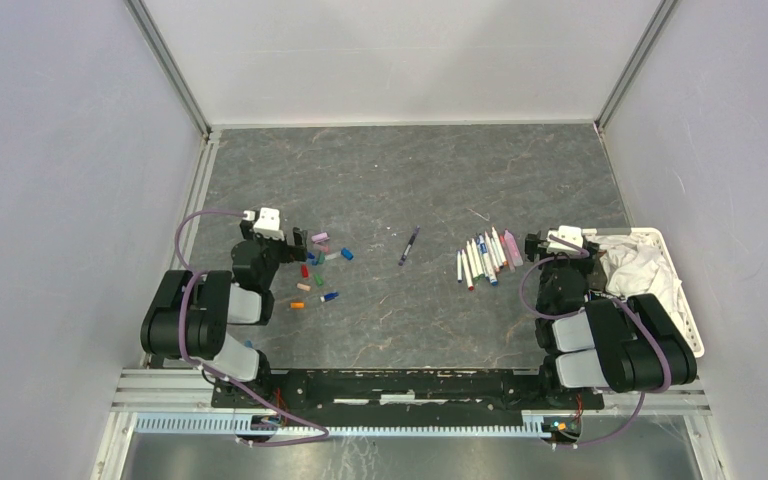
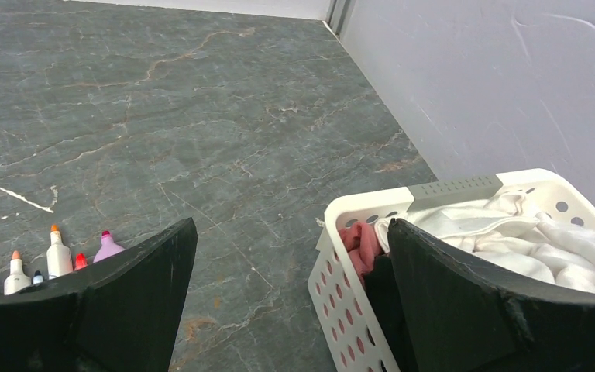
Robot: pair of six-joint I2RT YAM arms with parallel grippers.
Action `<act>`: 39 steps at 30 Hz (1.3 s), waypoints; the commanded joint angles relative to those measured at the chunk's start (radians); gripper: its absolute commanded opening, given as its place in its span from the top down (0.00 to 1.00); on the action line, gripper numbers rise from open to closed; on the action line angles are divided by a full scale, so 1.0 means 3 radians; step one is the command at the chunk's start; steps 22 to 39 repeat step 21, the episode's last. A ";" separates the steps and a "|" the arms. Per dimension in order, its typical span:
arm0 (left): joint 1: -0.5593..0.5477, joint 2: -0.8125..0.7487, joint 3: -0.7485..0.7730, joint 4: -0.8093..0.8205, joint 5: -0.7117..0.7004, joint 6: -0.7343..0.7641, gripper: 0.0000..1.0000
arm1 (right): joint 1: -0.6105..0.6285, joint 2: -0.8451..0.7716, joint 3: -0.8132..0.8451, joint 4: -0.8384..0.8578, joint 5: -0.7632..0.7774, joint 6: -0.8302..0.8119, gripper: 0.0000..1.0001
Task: Open the pen caps
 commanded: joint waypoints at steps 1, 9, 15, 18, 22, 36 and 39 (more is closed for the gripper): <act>0.0023 -0.0002 0.0036 0.0192 -0.0077 -0.0131 0.00 | -0.0013 -0.0049 -0.0374 0.0056 -0.0063 0.0081 0.02; 0.0026 0.0006 0.0041 0.0192 -0.0071 -0.0136 0.00 | -0.0012 -0.0049 -0.0375 0.0059 -0.0066 0.0081 0.02; 0.0028 0.0011 0.0046 0.0187 -0.0070 -0.0136 0.00 | -0.0012 -0.0051 -0.0372 0.0059 -0.0066 0.0081 0.02; 0.0028 0.0020 0.0051 0.0182 -0.0066 -0.0136 0.00 | -0.0012 -0.0051 -0.0373 0.0056 -0.0062 0.0080 0.02; 0.0028 0.0020 0.0052 0.0182 -0.0066 -0.0137 0.00 | -0.0011 -0.0051 -0.0373 0.0056 -0.0065 0.0082 0.02; 0.0028 0.0020 0.0052 0.0182 -0.0066 -0.0137 0.00 | -0.0011 -0.0051 -0.0373 0.0056 -0.0065 0.0082 0.02; 0.0028 0.0020 0.0052 0.0182 -0.0066 -0.0137 0.00 | -0.0011 -0.0051 -0.0373 0.0056 -0.0065 0.0082 0.02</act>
